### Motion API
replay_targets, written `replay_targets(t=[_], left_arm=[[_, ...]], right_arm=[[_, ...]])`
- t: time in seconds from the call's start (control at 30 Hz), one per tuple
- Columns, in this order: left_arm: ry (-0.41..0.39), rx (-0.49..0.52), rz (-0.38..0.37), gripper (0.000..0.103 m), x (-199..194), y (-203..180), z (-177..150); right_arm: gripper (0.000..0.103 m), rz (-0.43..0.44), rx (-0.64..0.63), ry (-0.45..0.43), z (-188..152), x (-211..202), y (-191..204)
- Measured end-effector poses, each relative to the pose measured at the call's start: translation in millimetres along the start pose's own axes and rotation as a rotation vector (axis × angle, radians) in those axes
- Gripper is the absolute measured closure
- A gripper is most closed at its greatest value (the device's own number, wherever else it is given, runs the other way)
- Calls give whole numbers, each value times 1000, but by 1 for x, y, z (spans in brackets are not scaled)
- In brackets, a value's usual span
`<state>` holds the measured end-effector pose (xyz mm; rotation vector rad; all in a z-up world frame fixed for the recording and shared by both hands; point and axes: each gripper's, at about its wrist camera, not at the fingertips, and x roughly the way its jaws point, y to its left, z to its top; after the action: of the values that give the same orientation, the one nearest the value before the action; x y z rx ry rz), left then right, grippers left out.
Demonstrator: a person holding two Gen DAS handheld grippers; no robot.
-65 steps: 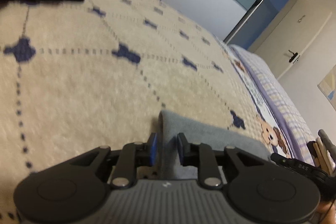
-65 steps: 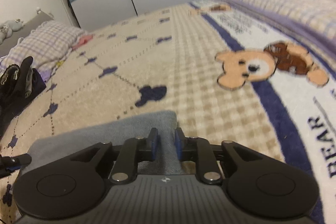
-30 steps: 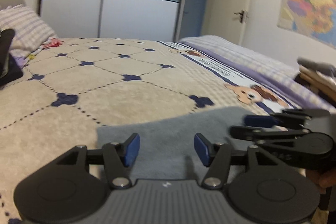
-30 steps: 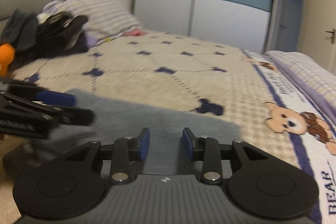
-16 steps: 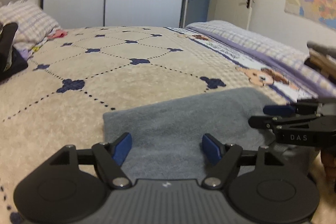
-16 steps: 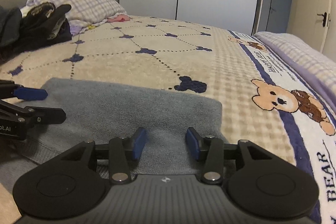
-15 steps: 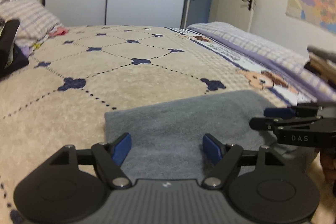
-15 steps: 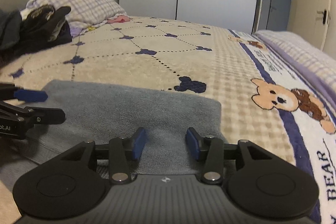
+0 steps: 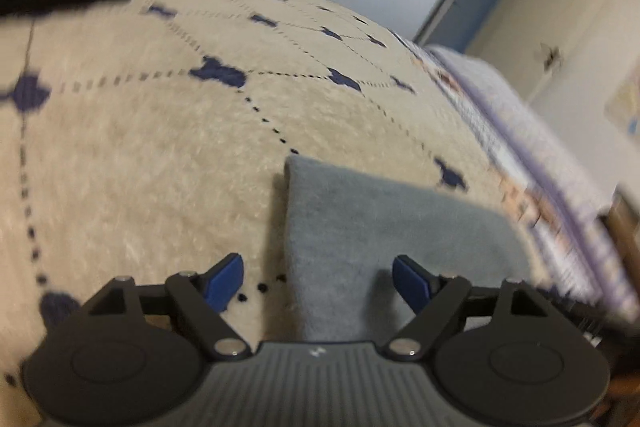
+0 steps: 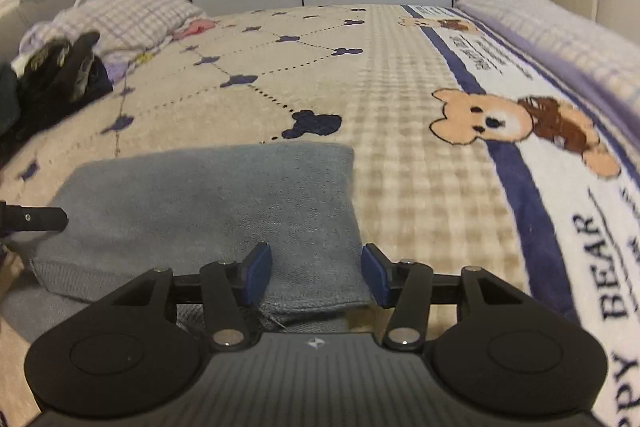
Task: Fold clothes
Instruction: 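Grasp the folded grey sweater bundle with both grippers and lift it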
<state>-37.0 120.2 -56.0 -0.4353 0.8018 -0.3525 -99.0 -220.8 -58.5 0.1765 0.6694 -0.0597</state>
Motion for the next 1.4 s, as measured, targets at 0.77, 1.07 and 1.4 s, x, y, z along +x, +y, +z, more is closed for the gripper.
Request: replay_targets(t=[0.77,1.07,1.4], left_arm=[[145,-449,-302,48,29,35,-8],[151,-456,-308,62,43,24,-11],[155,-455,-330,79,49,24,-12]], right_arm=[[55,376,742,147,-8,30,-77],[55,418,682,161,1,45,-59],[70,399,648,152,7,59,-36]])
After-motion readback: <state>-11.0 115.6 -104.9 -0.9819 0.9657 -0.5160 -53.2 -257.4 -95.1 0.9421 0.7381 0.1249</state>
